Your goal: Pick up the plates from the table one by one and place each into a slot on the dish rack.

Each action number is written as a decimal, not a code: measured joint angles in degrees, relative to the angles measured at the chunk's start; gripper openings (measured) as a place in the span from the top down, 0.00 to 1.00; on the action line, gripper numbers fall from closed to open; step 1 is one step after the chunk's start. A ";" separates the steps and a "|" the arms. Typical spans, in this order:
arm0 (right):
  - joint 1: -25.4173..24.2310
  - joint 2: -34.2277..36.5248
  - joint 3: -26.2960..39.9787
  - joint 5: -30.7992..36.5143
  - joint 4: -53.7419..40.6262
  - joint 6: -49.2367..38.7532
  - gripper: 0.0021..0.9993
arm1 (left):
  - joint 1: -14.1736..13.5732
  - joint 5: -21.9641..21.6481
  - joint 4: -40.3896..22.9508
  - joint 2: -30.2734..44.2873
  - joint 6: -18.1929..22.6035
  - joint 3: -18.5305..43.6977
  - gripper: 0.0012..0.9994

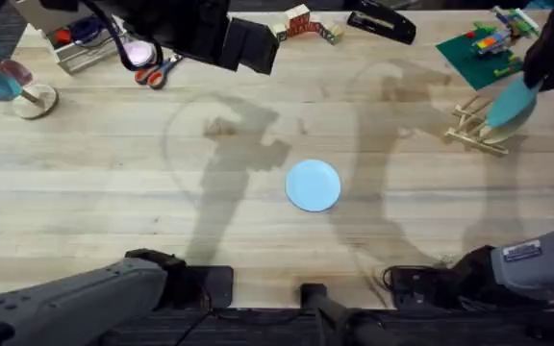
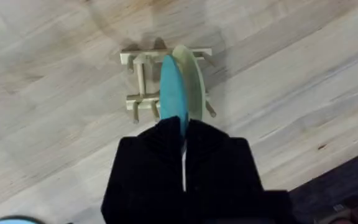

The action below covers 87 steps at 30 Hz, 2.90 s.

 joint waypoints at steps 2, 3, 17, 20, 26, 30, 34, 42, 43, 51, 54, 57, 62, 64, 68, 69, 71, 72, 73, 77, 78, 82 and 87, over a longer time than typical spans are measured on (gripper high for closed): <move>0.00 0.55 -0.02 0.00 0.02 0.00 0.97 | 0.00 0.00 0.00 0.00 0.00 0.00 0.01; 0.00 0.71 -0.06 0.00 0.04 0.00 0.97 | 0.00 0.00 0.00 0.00 0.00 0.00 0.01; 0.00 2.82 -0.15 -0.14 0.02 0.00 0.97 | 0.00 0.00 0.00 0.00 0.00 0.00 0.01; 0.00 3.53 -0.15 -0.14 0.04 0.00 0.97 | 0.00 0.00 0.00 0.00 0.00 0.00 0.00; 0.00 3.85 -0.15 -0.15 0.06 0.00 0.97 | 0.00 0.00 0.00 0.00 0.00 0.00 0.00; 0.00 3.85 -0.15 -0.14 0.06 0.00 0.97 | 0.00 0.00 0.00 0.00 0.00 0.00 0.01; 0.00 3.85 -0.15 -0.15 0.06 0.00 0.97 | 0.00 0.00 0.00 0.00 0.00 0.00 0.01; 0.00 3.85 -0.15 -0.13 0.04 0.00 0.83 | 0.00 0.00 0.00 0.00 0.00 0.00 0.01; 0.00 3.85 -0.15 -0.13 0.04 -0.01 0.83 | 0.00 0.00 0.00 0.00 0.00 0.00 0.01; 0.00 3.85 -0.15 -0.13 -0.01 -0.02 0.82 | 0.00 0.00 0.00 0.00 0.00 0.00 0.01; 0.00 3.85 -0.15 -0.13 -0.67 0.00 0.82 | 0.00 0.00 0.00 0.00 0.00 0.00 0.01; 0.00 3.63 -0.15 -0.15 -1.58 0.02 0.82 | 0.00 0.00 0.00 0.00 0.00 0.00 0.01; 0.38 1.35 1.01 -0.14 -3.98 0.12 0.72 | 0.00 0.00 0.00 0.00 0.00 0.00 0.01; 1.00 -0.61 1.72 -0.17 -4.30 0.20 0.56 | 0.00 0.00 0.00 0.00 0.00 0.00 0.01; 3.56 -5.83 2.49 -1.41 -4.75 0.11 0.28 | 0.00 0.00 0.00 0.00 0.00 0.00 0.01; 4.32 -7.05 2.58 -1.58 -4.85 0.10 0.23 | 0.00 0.00 0.00 0.00 0.00 0.00 0.01; 5.97 -9.59 2.75 -1.98 -5.22 0.24 0.16 | 0.00 0.00 0.00 0.00 0.00 0.00 0.01; 6.80 -10.78 2.80 -2.16 -5.47 0.08 0.07 | 0.00 0.00 0.00 0.00 0.00 0.00 0.01; 7.62 -11.88 2.83 -2.34 -5.85 0.02 0.02 | 0.00 0.00 0.00 0.00 0.00 0.00 0.01; 10.45 -16.05 2.83 -2.78 -6.56 0.00 0.00 | 0.00 0.00 -0.04 0.00 0.00 0.00 0.01; 10.96 -16.98 2.83 -3.02 -6.74 0.00 0.00 | 0.00 0.00 -0.04 0.00 0.00 0.00 0.01; 12.41 -21.09 2.80 -6.37 -7.64 -1.28 0.00 | 0.00 0.00 -0.04 0.00 0.00 0.00 0.01; 13.16 -26.54 -0.18 -11.70 -6.03 -3.92 0.00 | 0.00 0.00 -0.04 0.00 0.00 0.00 0.01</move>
